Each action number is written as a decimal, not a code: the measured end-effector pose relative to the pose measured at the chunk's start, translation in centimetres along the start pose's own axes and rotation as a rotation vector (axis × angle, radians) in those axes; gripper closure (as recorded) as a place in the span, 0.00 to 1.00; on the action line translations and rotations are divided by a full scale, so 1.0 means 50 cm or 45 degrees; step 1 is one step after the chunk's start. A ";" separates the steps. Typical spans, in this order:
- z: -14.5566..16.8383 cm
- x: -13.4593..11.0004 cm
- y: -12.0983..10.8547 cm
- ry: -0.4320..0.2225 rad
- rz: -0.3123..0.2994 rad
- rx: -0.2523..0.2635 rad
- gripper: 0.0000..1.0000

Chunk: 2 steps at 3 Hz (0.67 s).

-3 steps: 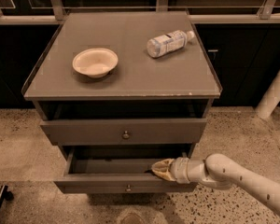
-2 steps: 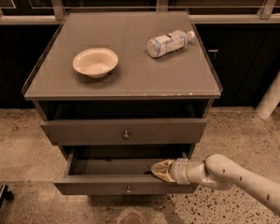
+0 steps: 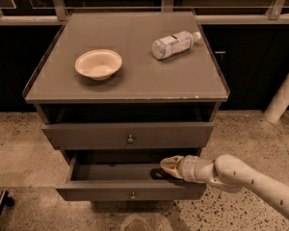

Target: Open middle drawer

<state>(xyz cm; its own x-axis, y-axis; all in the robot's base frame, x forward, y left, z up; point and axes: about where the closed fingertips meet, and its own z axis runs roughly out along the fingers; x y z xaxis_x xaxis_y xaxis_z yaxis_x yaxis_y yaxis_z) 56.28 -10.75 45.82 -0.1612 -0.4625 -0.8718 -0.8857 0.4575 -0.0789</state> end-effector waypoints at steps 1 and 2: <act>0.048 0.014 0.049 -0.017 0.009 -0.109 1.00; 0.086 0.025 0.086 -0.018 0.015 -0.186 1.00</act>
Offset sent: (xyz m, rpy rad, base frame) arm -0.0313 0.0674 -0.0532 0.0515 0.1056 0.1806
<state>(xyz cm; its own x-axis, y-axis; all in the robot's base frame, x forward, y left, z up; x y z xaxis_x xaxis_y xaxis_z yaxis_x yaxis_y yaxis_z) 54.13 -6.10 42.29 -0.1666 -0.4468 -0.8790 -0.9380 0.3467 0.0015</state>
